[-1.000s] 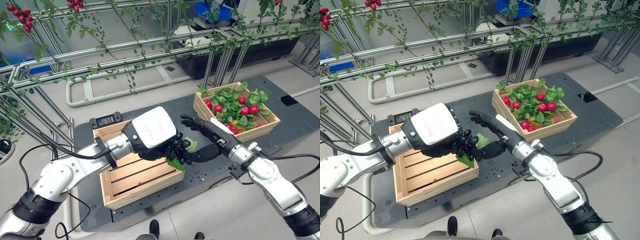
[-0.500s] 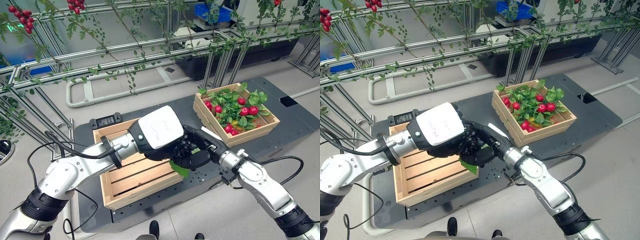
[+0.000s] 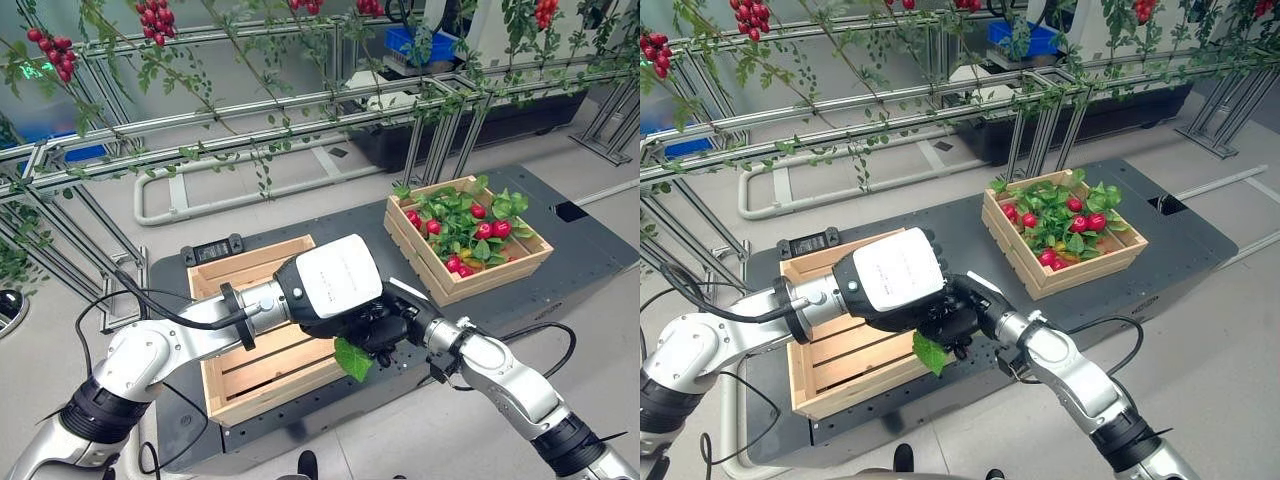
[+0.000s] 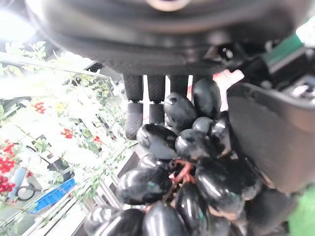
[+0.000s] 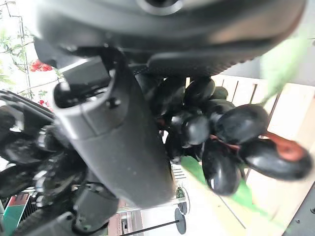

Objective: Pick up the fruits from the basket on one side to the basket on the other side

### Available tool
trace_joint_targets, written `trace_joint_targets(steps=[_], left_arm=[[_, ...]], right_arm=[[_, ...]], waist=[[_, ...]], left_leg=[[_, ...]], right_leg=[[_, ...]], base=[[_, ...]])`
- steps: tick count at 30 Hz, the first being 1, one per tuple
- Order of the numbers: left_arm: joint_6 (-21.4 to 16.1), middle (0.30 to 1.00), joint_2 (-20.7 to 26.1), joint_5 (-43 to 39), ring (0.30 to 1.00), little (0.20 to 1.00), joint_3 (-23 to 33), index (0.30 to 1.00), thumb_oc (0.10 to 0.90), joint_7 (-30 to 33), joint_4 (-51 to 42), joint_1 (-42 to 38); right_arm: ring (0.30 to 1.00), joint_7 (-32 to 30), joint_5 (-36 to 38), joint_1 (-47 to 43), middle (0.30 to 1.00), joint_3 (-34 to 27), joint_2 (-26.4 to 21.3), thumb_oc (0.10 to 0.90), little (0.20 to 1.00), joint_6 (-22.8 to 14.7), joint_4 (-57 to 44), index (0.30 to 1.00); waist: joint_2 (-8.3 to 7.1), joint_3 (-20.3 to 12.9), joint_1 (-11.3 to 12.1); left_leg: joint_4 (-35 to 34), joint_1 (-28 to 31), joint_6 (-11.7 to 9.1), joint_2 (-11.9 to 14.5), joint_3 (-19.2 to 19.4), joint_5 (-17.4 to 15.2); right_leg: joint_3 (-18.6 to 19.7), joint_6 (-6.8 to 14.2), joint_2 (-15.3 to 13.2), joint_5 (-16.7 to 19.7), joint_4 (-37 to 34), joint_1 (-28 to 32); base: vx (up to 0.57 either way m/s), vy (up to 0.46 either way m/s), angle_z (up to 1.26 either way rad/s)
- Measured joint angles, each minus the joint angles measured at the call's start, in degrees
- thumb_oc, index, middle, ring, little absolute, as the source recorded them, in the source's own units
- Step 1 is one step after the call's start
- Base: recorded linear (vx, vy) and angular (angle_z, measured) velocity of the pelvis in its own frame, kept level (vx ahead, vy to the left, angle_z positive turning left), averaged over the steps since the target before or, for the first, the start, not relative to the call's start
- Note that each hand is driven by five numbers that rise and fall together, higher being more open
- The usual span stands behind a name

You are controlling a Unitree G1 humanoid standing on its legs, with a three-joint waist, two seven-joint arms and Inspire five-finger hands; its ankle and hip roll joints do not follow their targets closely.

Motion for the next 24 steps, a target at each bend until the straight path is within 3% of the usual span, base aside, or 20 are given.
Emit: trace_joint_targets(steps=[9,12,13,14,24], left_arm=[[-0.54,0.300,-0.64,0.05,0.300,0.300,0.02,0.300,0.400,0.06,0.00,-0.02],[-0.42,0.552,-0.57,0.02,0.552,0.552,0.02,0.552,0.568,0.04,0.00,-0.01],[-0.38,0.667,-0.59,0.01,0.667,0.667,0.02,0.667,0.645,0.04,-0.01,-0.01],[-0.17,0.900,-0.59,0.01,0.900,0.900,0.02,0.900,0.800,0.05,-0.01,-0.01],[7.57,0.900,0.11,-2.98,0.900,0.900,2.51,0.900,0.800,3.06,0.01,1.93]], right_arm=[[0.300,-2.87,0.08,0.70,0.300,0.28,1.92,0.400,0.300,0.00,0.07,0.300],[0.300,-3.82,0.08,1.29,0.300,0.28,2.77,0.400,0.300,-0.10,0.07,0.300],[0.300,-4.07,0.08,1.48,0.300,0.28,2.97,0.400,0.300,-0.11,0.07,0.300],[0.300,-4.47,0.08,1.70,0.300,0.28,3.11,0.400,0.300,-0.11,0.07,0.300],[0.300,-10.69,-0.07,8.25,0.300,-5.92,4.20,0.400,0.300,-2.68,0.07,0.300]], waist=[[0.04,-0.36,-0.13],[0.04,-0.36,-0.08],[0.04,-0.36,-0.07],[0.04,-0.36,-0.09],[0.12,-0.41,-0.28]], left_leg=[[-0.34,0.10,0.03,0.05,0.07,-0.03],[-0.33,0.09,0.05,0.04,0.09,-0.05],[-0.34,0.08,0.05,0.04,0.09,-0.05],[-0.34,0.08,0.05,0.04,0.09,-0.05],[-0.36,-0.13,0.16,0.10,0.68,-0.17]], right_leg=[[0.18,0.00,0.03,0.00,-0.01,0.00],[0.20,0.00,0.02,0.00,-0.01,-0.01],[0.20,0.00,0.02,0.00,-0.01,-0.02],[0.20,0.00,0.02,0.00,-0.01,-0.02],[0.88,-0.01,0.01,0.00,-0.01,-0.57]], base=[[0.00,0.000,0.00],[0.00,0.000,0.00],[0.00,0.000,0.00],[0.00,0.000,0.00],[-0.02,-0.001,-0.03]])
